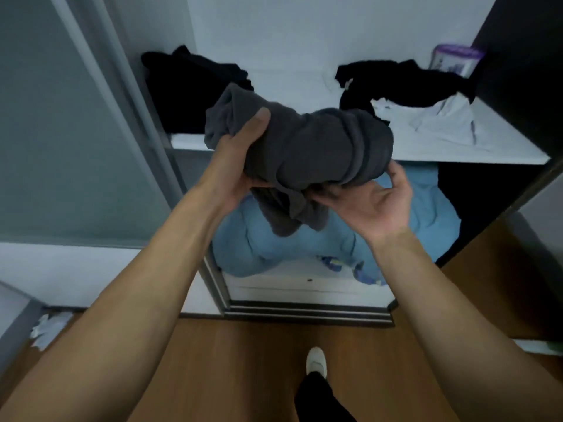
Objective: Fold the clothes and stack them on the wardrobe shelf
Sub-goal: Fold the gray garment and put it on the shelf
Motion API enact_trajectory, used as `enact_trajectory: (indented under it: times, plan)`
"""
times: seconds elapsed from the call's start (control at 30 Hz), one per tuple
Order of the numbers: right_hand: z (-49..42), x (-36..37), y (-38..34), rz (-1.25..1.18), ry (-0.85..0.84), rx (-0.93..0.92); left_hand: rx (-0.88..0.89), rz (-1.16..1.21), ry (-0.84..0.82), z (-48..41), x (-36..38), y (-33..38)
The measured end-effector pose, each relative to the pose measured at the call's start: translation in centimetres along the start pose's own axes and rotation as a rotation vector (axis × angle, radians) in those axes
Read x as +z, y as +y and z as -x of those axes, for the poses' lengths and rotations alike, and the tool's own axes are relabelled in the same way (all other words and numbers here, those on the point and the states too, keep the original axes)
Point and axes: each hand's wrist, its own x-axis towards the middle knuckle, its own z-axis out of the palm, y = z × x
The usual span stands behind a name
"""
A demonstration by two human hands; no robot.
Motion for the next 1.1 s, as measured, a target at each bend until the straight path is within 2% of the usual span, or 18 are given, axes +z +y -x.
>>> enact_trajectory:
  times: [0.07, 0.17, 0.27, 0.33, 0.4, 0.47, 0.53, 0.57, 0.6, 0.63, 0.7, 0.77, 0.8, 0.87, 0.93, 0.97, 1.03, 1.1]
  plan:
    - [-3.4, 2.2, -2.3, 0.054, -0.090, -0.054, 0.130, -0.009, -0.027, -2.7, 1.1, 2.5]
    - [-9.4, 5.7, -5.9, 0.115, -0.132, -0.163, 0.341, -0.098, -0.088, -6.8, 2.9, 6.6]
    - [-15.0, 7.9, -9.3, 0.140, -0.073, -0.264, 0.520, -0.181, -0.096, -11.4, 4.0, 9.1]
    - [-18.1, 7.3, -11.1, 0.132, -0.018, -0.267, 0.546, -0.174, -0.065, -15.0, 3.5, 8.8]
    - [-20.1, 4.6, -12.4, 0.220, 0.101, -0.211, 0.406, -0.182, -0.009, -18.2, 1.9, 6.6]
    - [-21.4, 0.3, -13.5, 0.404, 0.345, -0.127, 0.126, -0.366, 0.123, -20.8, -0.2, 3.2]
    - [-22.0, -3.1, -14.8, 0.741, 0.682, -0.109, -0.124, -0.615, 0.265, -22.7, -2.5, -0.2]
    - [-22.3, -3.9, -15.4, 0.929, 0.822, -0.126, -0.171, -0.659, 0.305, -23.6, -3.3, -1.5]
    - [-22.9, -4.4, -15.9, 1.063, 0.881, -0.150, -0.175, -0.655, 0.342, -24.4, -3.7, -2.2]
    - [-23.5, -4.6, -16.3, 1.132, 0.861, -0.153, -0.162, -0.651, 0.382, -25.2, -3.7, -2.5]
    - [-24.9, -4.3, -16.3, 1.229, 0.716, -0.099, -0.137, -0.713, 0.432, -26.3, -3.3, -2.5]
    - [-25.8, -4.3, -15.7, 1.402, 0.593, -0.030, -0.128, -0.827, 0.439, -27.0, -2.8, -2.3]
    - [-26.1, -4.5, -15.6, 1.473, 0.563, -0.054, -0.094, -0.921, 0.451, -27.3, -2.6, -2.1]
    - [-26.6, -4.5, -16.0, 1.478, 0.512, -0.194, 0.085, -1.056, 0.484, -27.9, -2.1, -1.3]
    - [-27.6, -4.1, -17.3, 1.405, 0.441, -0.377, 0.308, -0.986, 0.515, -29.1, -1.7, -0.1]
    - [-28.3, -3.7, -18.1, 1.365, 0.424, -0.445, 0.362, -0.927, 0.522, -29.8, -1.6, 0.4]
    - [-29.8, -3.2, -19.3, 1.359, 0.424, -0.454, 0.279, -0.958, 0.496, -31.4, -1.9, 1.1]
    - [-31.2, -3.8, -19.7, 1.458, 0.448, -0.262, 0.011, -1.300, 0.443, -32.6, -2.6, 0.8]
